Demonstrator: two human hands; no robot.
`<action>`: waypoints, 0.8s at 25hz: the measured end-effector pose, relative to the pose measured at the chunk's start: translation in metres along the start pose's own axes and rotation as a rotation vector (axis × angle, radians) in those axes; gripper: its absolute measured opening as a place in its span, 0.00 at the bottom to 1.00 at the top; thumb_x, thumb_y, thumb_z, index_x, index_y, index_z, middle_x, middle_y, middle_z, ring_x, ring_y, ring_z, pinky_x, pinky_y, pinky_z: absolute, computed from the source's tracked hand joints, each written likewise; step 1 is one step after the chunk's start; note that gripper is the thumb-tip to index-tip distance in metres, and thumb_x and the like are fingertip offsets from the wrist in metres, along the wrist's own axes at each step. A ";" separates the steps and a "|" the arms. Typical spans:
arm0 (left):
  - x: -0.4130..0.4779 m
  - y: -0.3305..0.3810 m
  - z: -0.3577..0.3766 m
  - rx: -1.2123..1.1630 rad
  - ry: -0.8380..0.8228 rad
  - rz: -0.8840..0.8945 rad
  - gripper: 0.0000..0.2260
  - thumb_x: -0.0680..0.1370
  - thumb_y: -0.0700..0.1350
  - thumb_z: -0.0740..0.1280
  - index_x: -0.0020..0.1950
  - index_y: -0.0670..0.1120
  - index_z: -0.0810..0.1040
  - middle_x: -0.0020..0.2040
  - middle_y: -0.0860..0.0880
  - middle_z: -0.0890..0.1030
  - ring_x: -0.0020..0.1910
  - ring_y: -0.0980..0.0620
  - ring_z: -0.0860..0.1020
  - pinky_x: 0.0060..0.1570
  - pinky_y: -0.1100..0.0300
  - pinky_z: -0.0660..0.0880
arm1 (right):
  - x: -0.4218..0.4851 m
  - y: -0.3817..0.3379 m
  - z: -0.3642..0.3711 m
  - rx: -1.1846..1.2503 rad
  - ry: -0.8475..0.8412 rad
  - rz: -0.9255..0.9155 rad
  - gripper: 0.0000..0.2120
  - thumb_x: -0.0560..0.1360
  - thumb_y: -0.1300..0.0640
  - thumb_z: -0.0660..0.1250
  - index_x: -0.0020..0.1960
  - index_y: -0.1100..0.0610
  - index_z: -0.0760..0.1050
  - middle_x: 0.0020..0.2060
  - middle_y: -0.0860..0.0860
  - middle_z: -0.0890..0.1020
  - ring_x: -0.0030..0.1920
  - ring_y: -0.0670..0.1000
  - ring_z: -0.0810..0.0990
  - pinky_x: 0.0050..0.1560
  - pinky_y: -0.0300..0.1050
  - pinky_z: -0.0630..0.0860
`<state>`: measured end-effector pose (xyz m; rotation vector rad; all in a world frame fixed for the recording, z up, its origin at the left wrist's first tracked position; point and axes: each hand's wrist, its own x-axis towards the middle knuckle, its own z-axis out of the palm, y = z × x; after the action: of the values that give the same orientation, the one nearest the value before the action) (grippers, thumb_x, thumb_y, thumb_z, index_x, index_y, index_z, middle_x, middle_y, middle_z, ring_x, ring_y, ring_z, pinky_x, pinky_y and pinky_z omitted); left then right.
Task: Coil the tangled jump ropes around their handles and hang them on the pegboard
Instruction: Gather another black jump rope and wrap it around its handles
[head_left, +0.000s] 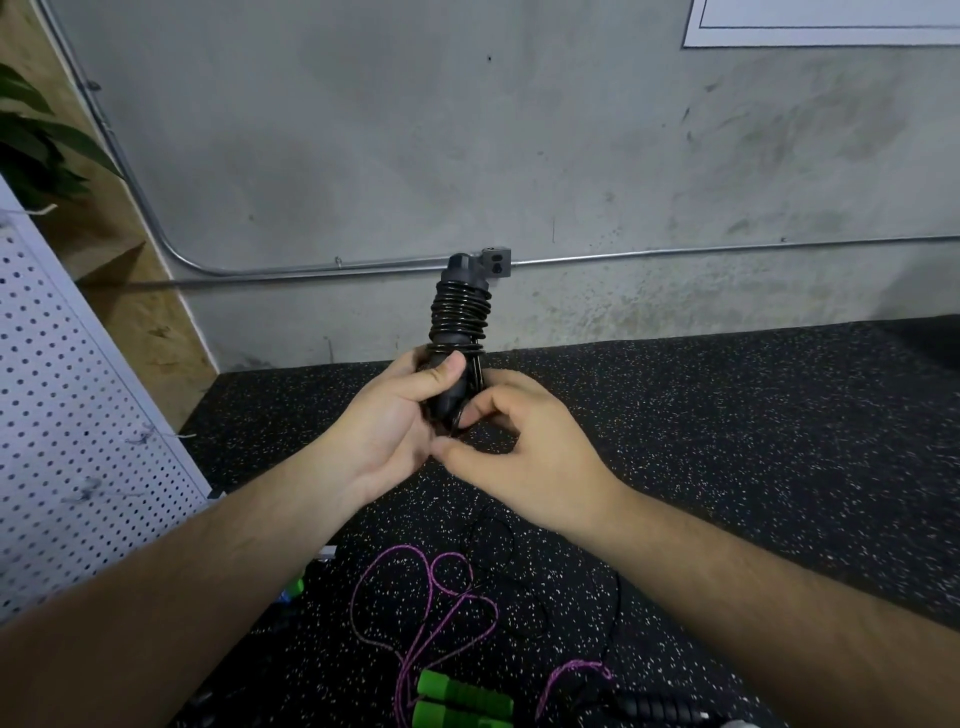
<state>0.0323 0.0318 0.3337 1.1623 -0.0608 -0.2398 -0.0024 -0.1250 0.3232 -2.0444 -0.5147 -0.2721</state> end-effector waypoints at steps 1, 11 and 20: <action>0.000 0.000 0.000 0.011 0.003 0.007 0.22 0.78 0.41 0.68 0.72 0.39 0.71 0.67 0.37 0.78 0.64 0.42 0.79 0.63 0.48 0.78 | 0.000 0.001 0.002 -0.029 -0.008 -0.013 0.09 0.71 0.49 0.75 0.43 0.53 0.78 0.54 0.43 0.78 0.57 0.42 0.77 0.62 0.38 0.72; 0.014 -0.005 -0.005 0.369 0.110 0.179 0.29 0.67 0.49 0.78 0.66 0.47 0.73 0.59 0.47 0.84 0.60 0.49 0.82 0.69 0.46 0.72 | 0.018 -0.002 -0.023 0.324 0.283 0.378 0.10 0.79 0.55 0.68 0.41 0.55 0.83 0.50 0.47 0.82 0.48 0.50 0.85 0.60 0.51 0.78; 0.017 -0.017 -0.001 0.997 0.225 0.408 0.31 0.73 0.43 0.77 0.68 0.52 0.63 0.61 0.52 0.75 0.55 0.61 0.76 0.55 0.68 0.73 | 0.016 -0.005 -0.019 0.204 0.163 0.437 0.07 0.72 0.55 0.75 0.47 0.56 0.80 0.40 0.48 0.85 0.38 0.44 0.80 0.36 0.31 0.72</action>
<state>0.0466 0.0220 0.3162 2.1203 -0.2344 0.3342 0.0100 -0.1351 0.3428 -1.8595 0.0114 -0.1148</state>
